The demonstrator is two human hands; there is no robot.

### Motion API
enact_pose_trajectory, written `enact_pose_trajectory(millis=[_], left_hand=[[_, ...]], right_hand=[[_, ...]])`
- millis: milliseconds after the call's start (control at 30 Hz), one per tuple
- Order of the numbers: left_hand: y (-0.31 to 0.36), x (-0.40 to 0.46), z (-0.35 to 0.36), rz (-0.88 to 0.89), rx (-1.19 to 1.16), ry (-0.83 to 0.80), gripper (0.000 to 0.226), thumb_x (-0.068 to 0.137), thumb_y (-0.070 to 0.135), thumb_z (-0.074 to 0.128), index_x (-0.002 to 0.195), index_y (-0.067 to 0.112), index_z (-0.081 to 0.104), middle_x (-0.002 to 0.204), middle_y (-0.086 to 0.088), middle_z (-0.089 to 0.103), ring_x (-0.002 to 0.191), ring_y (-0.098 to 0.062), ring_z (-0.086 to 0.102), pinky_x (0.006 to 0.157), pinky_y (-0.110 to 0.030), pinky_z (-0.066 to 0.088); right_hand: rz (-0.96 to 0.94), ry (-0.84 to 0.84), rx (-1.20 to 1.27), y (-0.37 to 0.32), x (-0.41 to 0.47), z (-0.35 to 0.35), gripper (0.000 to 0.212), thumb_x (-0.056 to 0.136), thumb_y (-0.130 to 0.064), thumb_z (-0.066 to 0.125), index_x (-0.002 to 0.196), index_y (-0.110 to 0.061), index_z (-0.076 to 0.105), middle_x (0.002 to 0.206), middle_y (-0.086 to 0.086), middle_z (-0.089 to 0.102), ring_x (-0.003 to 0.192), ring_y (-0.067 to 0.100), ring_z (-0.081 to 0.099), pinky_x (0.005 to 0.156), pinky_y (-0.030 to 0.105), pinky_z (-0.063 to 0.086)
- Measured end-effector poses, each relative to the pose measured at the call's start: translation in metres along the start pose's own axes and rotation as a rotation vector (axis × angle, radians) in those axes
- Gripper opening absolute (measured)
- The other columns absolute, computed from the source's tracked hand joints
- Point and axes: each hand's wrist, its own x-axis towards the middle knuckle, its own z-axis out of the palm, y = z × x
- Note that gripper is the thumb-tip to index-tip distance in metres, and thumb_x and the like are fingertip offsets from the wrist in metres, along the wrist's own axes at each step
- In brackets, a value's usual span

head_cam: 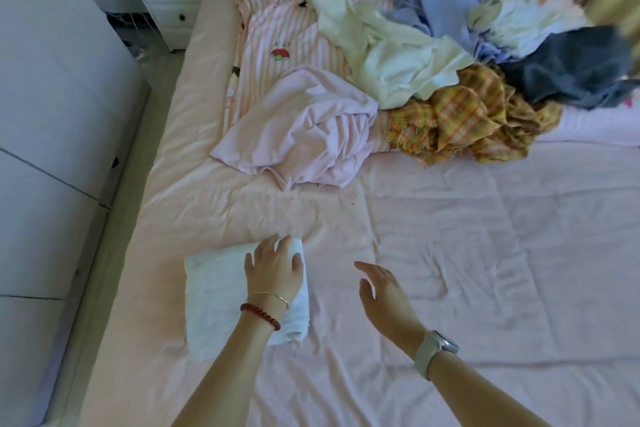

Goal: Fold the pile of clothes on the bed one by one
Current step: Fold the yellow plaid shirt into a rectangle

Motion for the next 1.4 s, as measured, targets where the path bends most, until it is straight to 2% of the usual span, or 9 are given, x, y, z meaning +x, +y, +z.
enact_pose_trajectory(millis=[233,400,500,867,933,1033,1167,1300,1400], left_hand=[[0.157,0.025,0.039,0.188,-0.101,0.005,0.041,0.089,0.024,0.043,0.129,0.016,0.046,0.132,-0.003,0.050,0.125,-0.024,0.043,0.100,-0.038,0.037],[0.235,0.045,0.131,0.060,-0.086,-0.190,0.060,0.095,0.040,0.039,0.148,0.028,0.013,0.157,-0.004,0.006,0.143,-0.026,0.008,0.112,-0.042,0.024],[0.253,0.063,0.200,-0.057,0.025,-0.337,0.074,0.090,0.052,0.042,0.146,0.038,-0.004,0.155,-0.001,-0.017,0.142,-0.032,-0.014,0.110,-0.056,0.015],[0.244,0.083,0.268,-0.116,0.082,-0.291,0.085,0.078,0.060,0.058,0.142,0.041,0.005,0.152,0.003,-0.019,0.138,-0.035,-0.017,0.106,-0.062,0.012],[0.244,0.084,0.269,-0.113,0.089,-0.299,0.084,0.078,0.060,0.057,0.141,0.042,0.005,0.153,0.003,-0.019,0.138,-0.035,-0.017,0.106,-0.062,0.012],[0.241,0.089,0.271,-0.112,0.087,-0.307,0.084,0.078,0.061,0.057,0.142,0.043,0.005,0.153,0.004,-0.018,0.139,-0.034,-0.017,0.105,-0.061,0.013],[0.240,0.092,0.269,-0.093,0.069,-0.325,0.084,0.076,0.060,0.060,0.141,0.042,0.009,0.152,0.003,-0.014,0.138,-0.035,-0.015,0.105,-0.062,0.016],[0.234,0.100,0.252,-0.059,-0.041,-0.397,0.077,0.076,0.059,0.058,0.141,0.036,0.023,0.152,0.003,0.000,0.140,-0.031,-0.005,0.105,-0.055,0.021],[0.222,0.087,0.231,-0.044,-0.341,-0.150,0.067,0.080,0.048,0.053,0.136,0.011,0.044,0.145,-0.013,0.037,0.135,-0.031,0.031,0.107,-0.036,0.028]], right_hand=[[0.150,0.109,-0.028,0.103,0.001,-0.117,0.041,0.096,-0.012,0.040,0.137,-0.013,0.042,0.138,0.004,0.046,0.129,0.019,0.040,0.103,0.022,0.029],[0.199,0.127,-0.161,0.199,0.049,-0.172,0.044,0.097,-0.018,0.040,0.140,-0.016,0.037,0.139,0.003,0.042,0.128,0.021,0.038,0.097,0.030,0.036],[0.105,0.147,-0.307,0.242,0.099,-0.194,0.049,0.096,-0.021,0.043,0.143,-0.016,0.032,0.141,0.005,0.039,0.128,0.025,0.036,0.097,0.035,0.037],[-0.380,0.337,-0.881,0.248,0.275,-0.241,0.065,0.086,-0.013,0.055,0.144,-0.024,0.028,0.152,0.016,0.022,0.139,0.039,0.021,0.105,0.058,0.026],[-0.375,0.316,-0.862,0.241,0.290,-0.242,0.048,0.089,-0.012,0.051,0.136,-0.019,0.043,0.153,0.015,0.021,0.140,0.038,0.019,0.105,0.057,0.024],[-0.426,0.427,-0.832,0.243,0.297,-0.243,0.015,0.075,-0.002,0.057,0.085,-0.003,0.068,0.115,0.018,0.062,0.115,0.038,0.054,0.087,0.047,0.044],[-0.394,0.318,-0.599,0.259,0.263,-0.223,0.014,0.083,0.006,0.049,0.092,0.004,0.059,0.086,0.021,0.060,0.087,0.037,0.055,0.066,0.037,0.032],[-0.324,0.398,-0.323,0.261,0.206,-0.196,0.019,0.092,-0.011,0.048,0.091,0.003,0.060,0.077,0.020,0.061,0.071,0.037,0.054,0.057,0.032,0.026],[-0.263,0.385,-0.141,0.255,0.148,-0.178,0.026,0.092,-0.021,0.042,0.091,-0.002,0.060,0.075,0.014,0.063,0.067,0.037,0.055,0.053,0.033,0.032]])
